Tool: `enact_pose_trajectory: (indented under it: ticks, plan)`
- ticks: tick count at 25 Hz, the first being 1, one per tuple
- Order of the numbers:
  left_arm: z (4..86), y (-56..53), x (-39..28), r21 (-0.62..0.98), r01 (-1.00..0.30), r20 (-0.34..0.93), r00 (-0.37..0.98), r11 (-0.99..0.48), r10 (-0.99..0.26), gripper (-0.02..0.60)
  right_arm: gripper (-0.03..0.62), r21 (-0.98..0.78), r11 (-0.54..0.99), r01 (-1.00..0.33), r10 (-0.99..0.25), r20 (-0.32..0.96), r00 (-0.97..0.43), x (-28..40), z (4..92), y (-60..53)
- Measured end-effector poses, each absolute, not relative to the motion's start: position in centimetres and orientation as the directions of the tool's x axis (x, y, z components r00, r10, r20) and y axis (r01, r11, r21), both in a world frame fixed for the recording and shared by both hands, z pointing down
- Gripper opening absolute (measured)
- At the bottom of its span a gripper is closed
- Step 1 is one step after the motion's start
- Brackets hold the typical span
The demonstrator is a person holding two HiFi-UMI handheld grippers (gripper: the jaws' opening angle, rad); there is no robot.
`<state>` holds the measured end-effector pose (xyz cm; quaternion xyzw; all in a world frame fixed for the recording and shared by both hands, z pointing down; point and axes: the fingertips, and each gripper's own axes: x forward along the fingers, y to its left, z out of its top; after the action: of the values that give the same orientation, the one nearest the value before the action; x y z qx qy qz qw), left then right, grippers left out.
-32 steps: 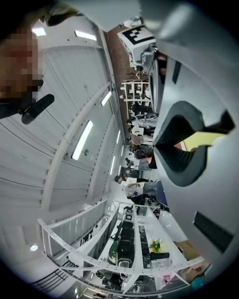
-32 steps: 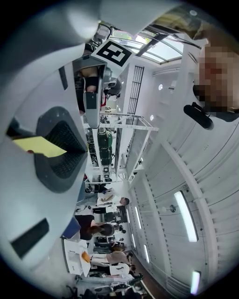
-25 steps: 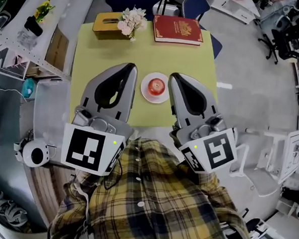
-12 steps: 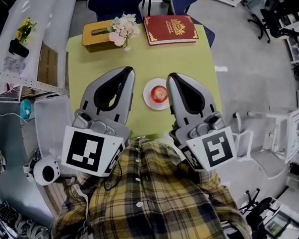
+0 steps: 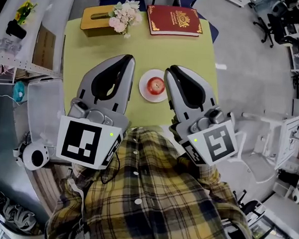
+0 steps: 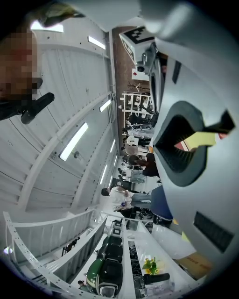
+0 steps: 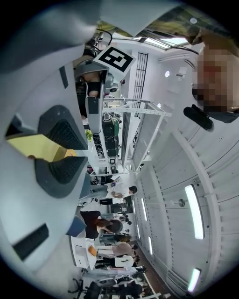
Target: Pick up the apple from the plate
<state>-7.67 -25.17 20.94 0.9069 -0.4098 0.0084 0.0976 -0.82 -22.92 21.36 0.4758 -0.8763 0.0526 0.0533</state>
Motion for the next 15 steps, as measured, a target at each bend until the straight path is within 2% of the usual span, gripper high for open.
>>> enact_pose_trajectory:
  ticks: [2, 5, 11, 15]
  plan:
    - [21.1, -24.9, -7.6, 0.170, -0.753, 0.097, 0.655, -0.636, -0.749, 0.005, 0.060, -0.058, 0.566, -0.822, -0.810, 0.146, -0.568, -1.0, 21.5, -22.5]
    - [21.3, -24.5, -7.4, 0.167, -0.760, 0.101, 0.647, -0.628, -0.756, 0.005, 0.092, -0.066, 0.589, -0.805, -0.793, 0.143, -0.592, -1.1, 21.5, -22.0]
    - [21.3, -24.2, -6.7, 0.163, -0.763, 0.102, 0.644, -0.626, -0.758, 0.005, 0.206, -0.070, 0.624, -0.778, -0.766, 0.138, -0.627, -0.8, 21.7, -21.6]
    - [21.7, -24.2, -6.5, 0.168, -0.765, 0.112, 0.641, -0.621, -0.759, 0.005, 0.233, -0.082, 0.626, -0.775, -0.761, 0.150, -0.631, -0.3, 22.3, -21.6]
